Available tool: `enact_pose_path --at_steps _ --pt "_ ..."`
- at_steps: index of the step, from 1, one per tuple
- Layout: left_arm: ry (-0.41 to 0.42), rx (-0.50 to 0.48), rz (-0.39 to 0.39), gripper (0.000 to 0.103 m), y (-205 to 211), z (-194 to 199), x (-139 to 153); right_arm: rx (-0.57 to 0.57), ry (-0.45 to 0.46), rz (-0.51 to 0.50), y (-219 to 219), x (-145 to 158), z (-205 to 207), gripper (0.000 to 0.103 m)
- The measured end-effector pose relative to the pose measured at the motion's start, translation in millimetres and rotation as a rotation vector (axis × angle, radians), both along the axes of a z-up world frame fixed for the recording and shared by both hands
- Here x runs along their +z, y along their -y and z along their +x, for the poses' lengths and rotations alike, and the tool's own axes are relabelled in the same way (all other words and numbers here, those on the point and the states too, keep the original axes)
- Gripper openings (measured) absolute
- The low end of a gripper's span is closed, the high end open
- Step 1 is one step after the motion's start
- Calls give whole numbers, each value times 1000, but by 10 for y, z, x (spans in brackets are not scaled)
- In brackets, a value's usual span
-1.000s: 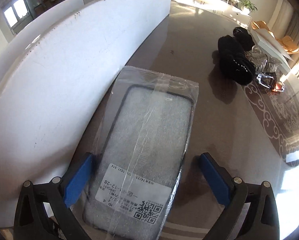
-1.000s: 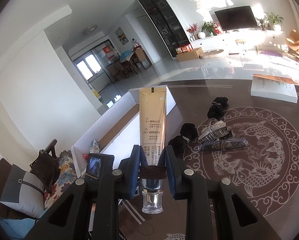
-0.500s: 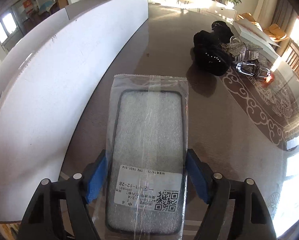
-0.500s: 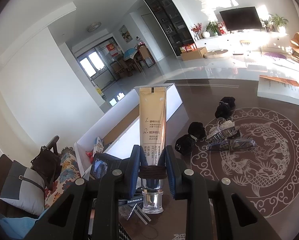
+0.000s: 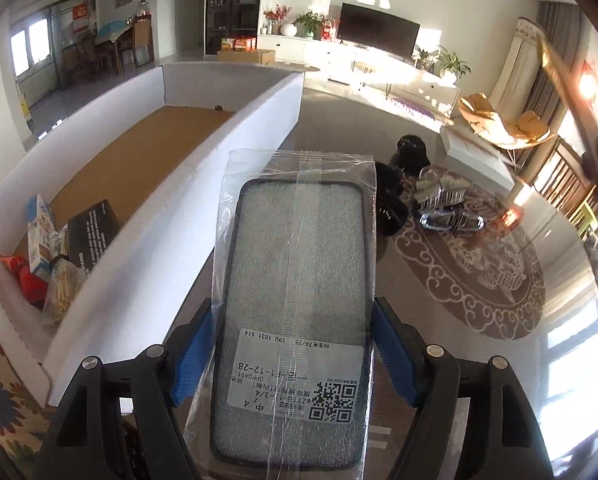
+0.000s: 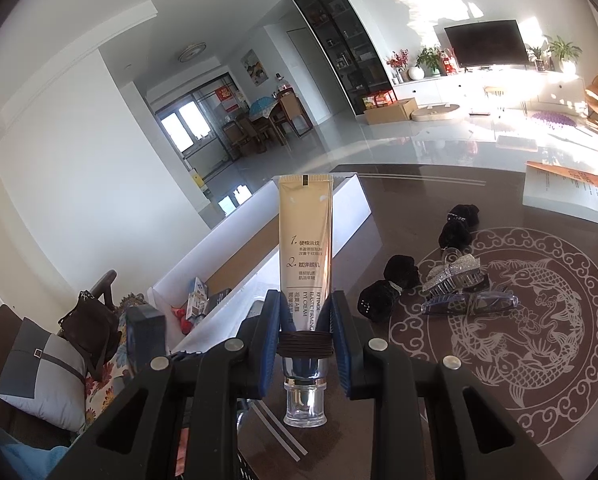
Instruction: Organize objects
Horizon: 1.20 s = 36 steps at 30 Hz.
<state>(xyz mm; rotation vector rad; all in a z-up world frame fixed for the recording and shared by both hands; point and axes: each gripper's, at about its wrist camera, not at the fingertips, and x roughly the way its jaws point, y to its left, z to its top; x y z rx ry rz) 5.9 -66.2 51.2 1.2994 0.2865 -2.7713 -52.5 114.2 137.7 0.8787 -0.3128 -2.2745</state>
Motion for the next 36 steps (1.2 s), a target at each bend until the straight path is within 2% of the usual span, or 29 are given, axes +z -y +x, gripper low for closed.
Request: enact_pose_path --at_steps 5,8,11,14,19,20,22,23,26,28,32,36 --pt "-151 87 53 75 672 132 778 66 -37 -23 547 180 -234 26" --pt "-169 169 28 75 1139 23 928 139 -54 -6 1129 241 -399 26" --pt "-123 241 22 74 1595 -117 819 211 -31 11 1765 181 -545 26" --pt "-70 276 -17 74 1860 -282 613 258 -21 77 2362 41 -672 26" --pt "13 279 -47 76 2030 -566 226 272 26 239 3042 -370 -858 27" --pt "42 282 -51 76 2059 -607 145 274 52 273 3124 -475 -897 31" --pt "77 293 -55 77 2093 -635 28 263 89 312 3187 -630 -937 38" --pt "75 296 -54 77 2103 -616 7 253 92 304 3168 -661 -938 38" --pt "35 296 -52 79 2076 -514 39 231 85 251 3004 -634 -915 44" --pt "8 290 -45 81 2003 -440 112 209 49 253 2874 -581 -862 56" --pt "-55 235 -23 81 1655 -332 290 167 -29 271 2536 -507 -684 82" --pt "-102 134 -6 85 1097 -158 365 90 -63 294 1949 -633 -504 88"
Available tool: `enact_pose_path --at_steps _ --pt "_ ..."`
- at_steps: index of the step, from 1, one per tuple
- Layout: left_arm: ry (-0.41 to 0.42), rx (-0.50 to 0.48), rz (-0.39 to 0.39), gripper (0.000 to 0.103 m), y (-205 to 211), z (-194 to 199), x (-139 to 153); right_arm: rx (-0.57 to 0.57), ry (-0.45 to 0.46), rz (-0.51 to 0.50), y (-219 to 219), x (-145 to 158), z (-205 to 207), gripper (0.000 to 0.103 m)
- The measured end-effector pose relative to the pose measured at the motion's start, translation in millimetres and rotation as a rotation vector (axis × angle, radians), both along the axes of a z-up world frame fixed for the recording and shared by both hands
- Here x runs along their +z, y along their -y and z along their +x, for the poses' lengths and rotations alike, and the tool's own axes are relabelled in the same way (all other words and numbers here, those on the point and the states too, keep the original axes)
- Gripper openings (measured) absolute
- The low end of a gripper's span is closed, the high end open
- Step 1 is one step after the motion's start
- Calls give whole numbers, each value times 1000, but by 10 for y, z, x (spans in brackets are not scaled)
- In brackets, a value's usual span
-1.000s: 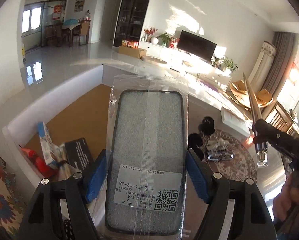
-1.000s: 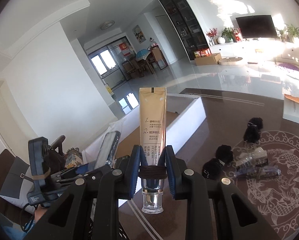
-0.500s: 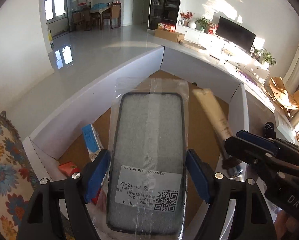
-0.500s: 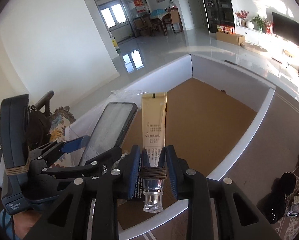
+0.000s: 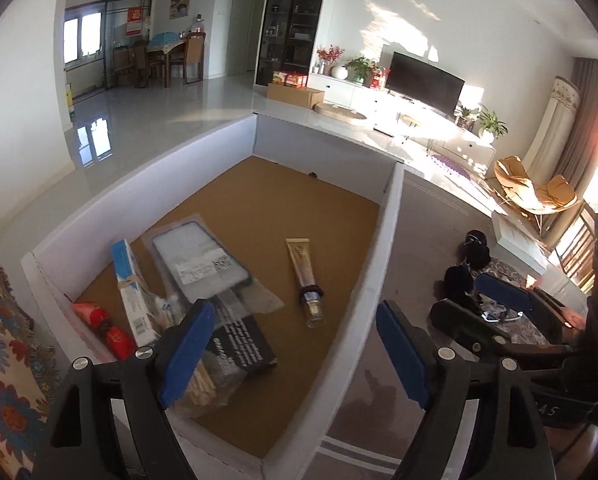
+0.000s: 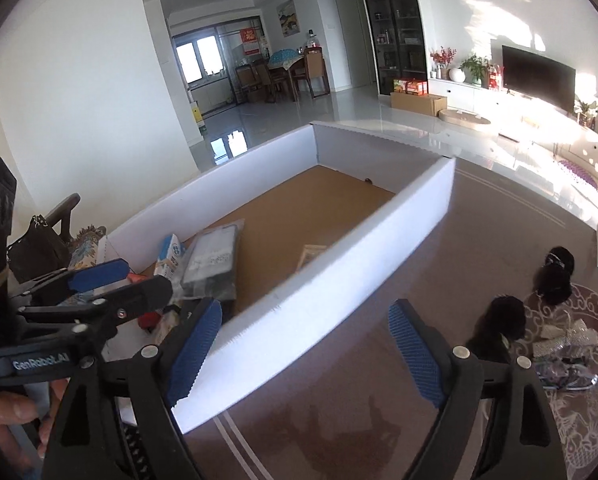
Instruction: Organize objects
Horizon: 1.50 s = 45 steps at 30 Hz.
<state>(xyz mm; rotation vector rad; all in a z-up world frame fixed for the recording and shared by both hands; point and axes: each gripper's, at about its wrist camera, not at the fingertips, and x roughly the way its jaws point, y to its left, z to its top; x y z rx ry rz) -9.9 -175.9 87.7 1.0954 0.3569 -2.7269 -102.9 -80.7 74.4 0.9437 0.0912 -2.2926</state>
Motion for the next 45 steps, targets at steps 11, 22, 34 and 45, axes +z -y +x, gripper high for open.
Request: enact_pose_path --at_steps 11,22,34,45 --pt "90 -442 -11 101 -1886 124 -546 -428 91 245 -2266 -907 338 89" --pt "241 -434 -49 101 -2314 -188 -1307 -605 147 251 -2970 -1177 622 100" --pt "245 -404 -142 103 -2337 -210 -1382 -612 157 255 -2948 -1188 611 103" --pt "248 -323 -132 103 -2181 -205 -1366 -612 157 255 -2948 -1184 609 103"
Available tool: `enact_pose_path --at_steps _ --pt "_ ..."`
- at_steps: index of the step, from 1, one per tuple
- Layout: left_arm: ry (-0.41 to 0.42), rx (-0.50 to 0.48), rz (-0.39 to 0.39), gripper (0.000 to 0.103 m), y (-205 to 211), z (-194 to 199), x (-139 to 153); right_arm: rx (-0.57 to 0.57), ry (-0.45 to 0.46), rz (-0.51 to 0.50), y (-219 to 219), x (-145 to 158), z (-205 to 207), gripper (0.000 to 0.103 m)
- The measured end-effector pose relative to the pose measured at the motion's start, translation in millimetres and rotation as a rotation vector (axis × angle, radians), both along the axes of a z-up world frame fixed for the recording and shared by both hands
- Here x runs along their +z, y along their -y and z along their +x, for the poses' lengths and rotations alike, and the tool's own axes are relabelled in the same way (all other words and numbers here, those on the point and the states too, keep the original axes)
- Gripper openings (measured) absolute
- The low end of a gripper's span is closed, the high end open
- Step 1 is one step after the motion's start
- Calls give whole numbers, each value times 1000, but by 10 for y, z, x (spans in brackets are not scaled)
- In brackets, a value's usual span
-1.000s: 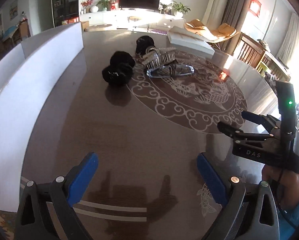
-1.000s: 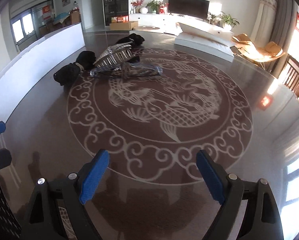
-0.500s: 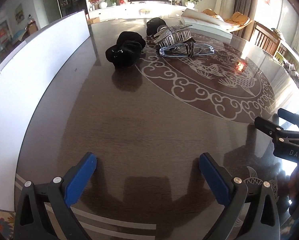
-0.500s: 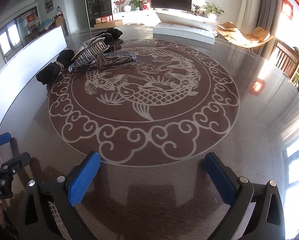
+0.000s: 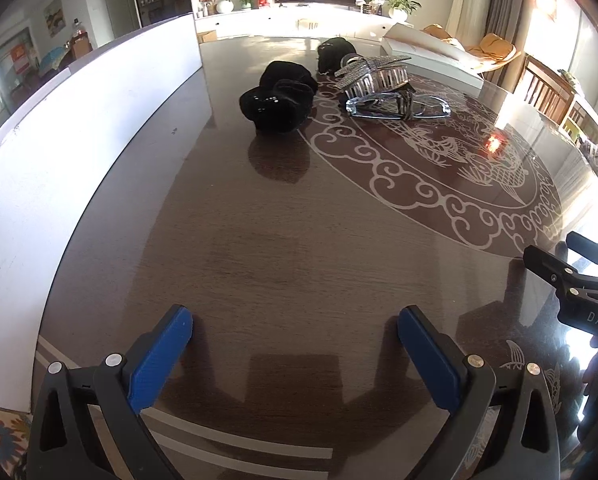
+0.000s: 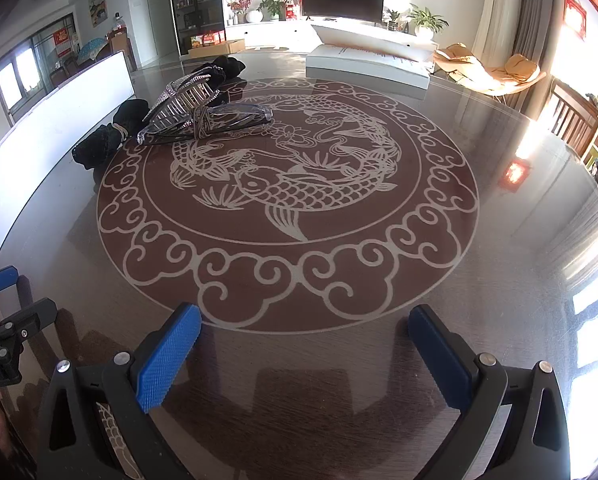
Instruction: Organize objects
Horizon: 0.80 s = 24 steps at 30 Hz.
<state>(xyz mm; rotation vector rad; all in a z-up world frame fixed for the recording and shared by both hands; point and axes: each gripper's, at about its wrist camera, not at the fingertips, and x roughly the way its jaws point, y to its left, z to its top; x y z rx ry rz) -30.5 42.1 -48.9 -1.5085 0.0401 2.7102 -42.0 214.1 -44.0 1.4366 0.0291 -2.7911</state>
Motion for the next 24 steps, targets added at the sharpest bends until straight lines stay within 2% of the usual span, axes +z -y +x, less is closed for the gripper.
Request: enact_pose_path --at_steps 5,19,22,24 --pt "-4 75 1 103 141 -15 -5 0 0 -1 -3 -3 3 103" --pt "-14 79 -1 103 151 -10 4 2 1 -3 0 -9 -28 103" --pt "-18 80 2 103 151 -15 7 62 3 -5 55 -14 -184 103" --pt "-19 80 2 103 150 -18 9 155 13 -15 129 -6 -373 103"
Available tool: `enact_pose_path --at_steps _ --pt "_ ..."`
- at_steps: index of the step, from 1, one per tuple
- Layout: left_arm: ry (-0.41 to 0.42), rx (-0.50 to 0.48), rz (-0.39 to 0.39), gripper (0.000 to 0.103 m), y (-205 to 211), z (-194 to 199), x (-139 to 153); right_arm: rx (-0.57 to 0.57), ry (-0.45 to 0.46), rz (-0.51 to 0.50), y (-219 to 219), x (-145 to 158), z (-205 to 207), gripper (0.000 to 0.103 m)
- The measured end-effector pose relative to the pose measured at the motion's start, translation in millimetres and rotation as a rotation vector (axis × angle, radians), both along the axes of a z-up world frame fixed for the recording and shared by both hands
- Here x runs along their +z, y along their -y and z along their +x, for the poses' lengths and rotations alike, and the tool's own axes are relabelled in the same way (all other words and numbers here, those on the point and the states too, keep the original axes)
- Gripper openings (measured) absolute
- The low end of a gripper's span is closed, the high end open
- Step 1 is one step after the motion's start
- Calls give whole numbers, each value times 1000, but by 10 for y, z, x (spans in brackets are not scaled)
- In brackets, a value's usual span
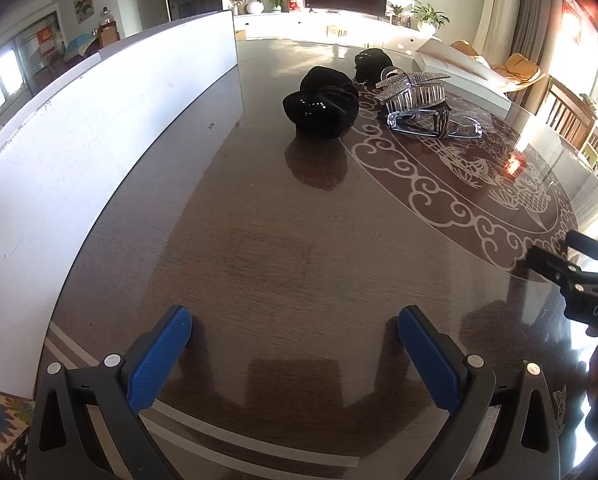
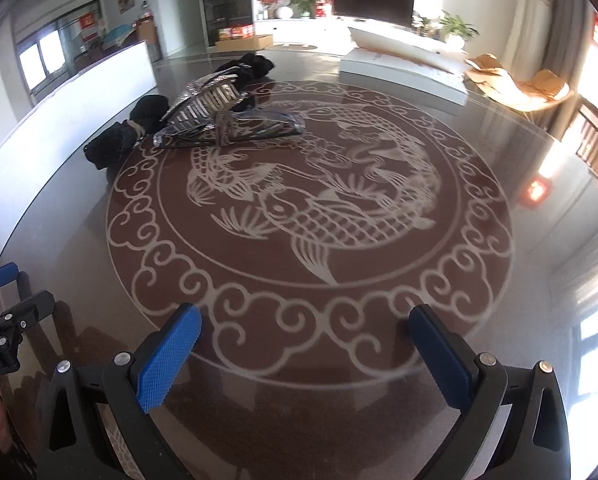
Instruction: Organize objects
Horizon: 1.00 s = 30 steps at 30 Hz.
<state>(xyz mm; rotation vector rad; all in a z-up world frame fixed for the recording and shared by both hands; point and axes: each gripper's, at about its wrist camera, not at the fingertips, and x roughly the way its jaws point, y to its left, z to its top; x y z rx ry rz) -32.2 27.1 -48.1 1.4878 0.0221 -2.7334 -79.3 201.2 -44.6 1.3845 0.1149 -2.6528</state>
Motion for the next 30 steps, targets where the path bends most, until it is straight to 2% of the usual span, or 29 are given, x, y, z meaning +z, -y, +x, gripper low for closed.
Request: enact_pose_path --at_steps 2,5,7,10,13,15,18,20,21,25,28,30 --pt "-1 0 0 103 0 -2 0 97 -3 -6 102 36 -233 103" --pt "-7 3 0 103 4 -13 -2 263 -79 89 372 215 -567 103" --pt "-12 7 0 103 7 -18 -6 351 -87 146 552 282 -829 103" --pt "-14 9 1 103 6 -25 -9 388 -25 181 737 254 -1243 103" --pt "-14 9 1 103 6 -25 -9 404 15 126 853 230 -1442 103" --pt "-14 9 1 103 5 -25 -9 439 67 106 930 179 -1467 103" --pt "-14 10 1 103 6 -28 -10 490 147 117 1010 103 -1352 94" --pt "-14 11 1 103 7 -36 -10 524 212 74 1027 90 -1199 81" --pt "-14 11 1 103 7 -36 -10 539 227 70 1043 96 -1103 80" --pt "-18 16 0 103 -4 -56 -10 536 181 117 1130 142 -867 80" --pt "-17 13 2 103 -3 -65 -7 496 126 112 1193 151 -897 81" --pt "-17 11 2 103 2 -57 -14 461 125 101 1225 101 -960 81"
